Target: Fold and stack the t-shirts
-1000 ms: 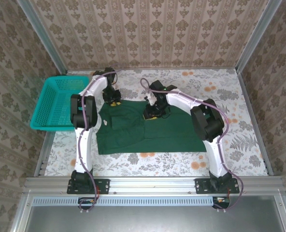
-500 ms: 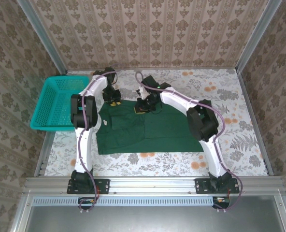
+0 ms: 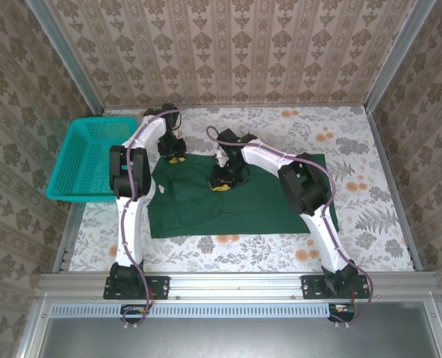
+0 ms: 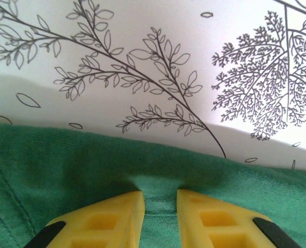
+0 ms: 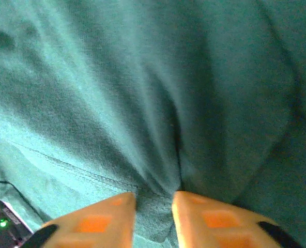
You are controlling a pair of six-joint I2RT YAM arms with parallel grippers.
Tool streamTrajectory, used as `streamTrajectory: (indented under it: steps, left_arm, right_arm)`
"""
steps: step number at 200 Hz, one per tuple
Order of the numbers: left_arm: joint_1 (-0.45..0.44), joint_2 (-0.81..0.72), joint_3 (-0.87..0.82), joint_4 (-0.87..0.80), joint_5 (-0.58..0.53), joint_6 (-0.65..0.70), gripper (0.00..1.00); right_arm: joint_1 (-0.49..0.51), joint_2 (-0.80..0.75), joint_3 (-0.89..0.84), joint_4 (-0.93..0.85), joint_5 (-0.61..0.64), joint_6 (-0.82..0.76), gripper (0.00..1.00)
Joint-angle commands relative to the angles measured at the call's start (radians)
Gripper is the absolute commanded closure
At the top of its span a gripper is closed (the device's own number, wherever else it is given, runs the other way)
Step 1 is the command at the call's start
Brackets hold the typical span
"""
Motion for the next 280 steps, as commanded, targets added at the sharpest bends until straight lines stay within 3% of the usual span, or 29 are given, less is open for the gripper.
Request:
streamTrajectory:
  steps: [1, 28, 60, 90, 125, 184, 243, 280]
  left_arm:
    - [0.032, 0.053, 0.023, -0.026, -0.076, 0.031, 0.73]
    - [0.027, 0.047, 0.054, -0.032, -0.053, 0.03, 0.7]
    - [0.02, 0.04, 0.092, -0.048, -0.049, 0.029, 0.67]
    - [0.019, 0.021, 0.106, -0.053, -0.041, 0.024, 0.64]
    - [0.009, -0.014, 0.083, -0.029, -0.018, 0.022, 0.66]
    - [0.014, 0.04, 0.067, -0.054, -0.089, 0.021, 0.7]
    - [0.031, 0.075, 0.081, -0.096, -0.156, -0.014, 0.71]
    - [0.03, 0.106, 0.175, -0.12, -0.129, -0.03, 0.7]
  right_arm:
    - [-0.022, -0.058, -0.058, -0.041, 0.031, -0.001, 0.6]
    - [-0.056, -0.166, -0.135, 0.053, 0.01, 0.048, 0.49]
    - [-0.182, -0.303, -0.302, 0.229, 0.005, 0.196, 0.46]
    - [-0.35, -0.401, -0.442, 0.26, 0.146, 0.27, 0.46]
    - [-0.539, -0.432, -0.547, 0.303, 0.21, 0.324, 0.55]
    - [-0.7, -0.299, -0.458, 0.27, 0.266, 0.328, 0.61]
    - [-0.832, -0.248, -0.464, 0.207, 0.244, 0.435, 0.54]
    - [-0.836, -0.293, -0.453, 0.234, 0.208, 0.434, 0.47]
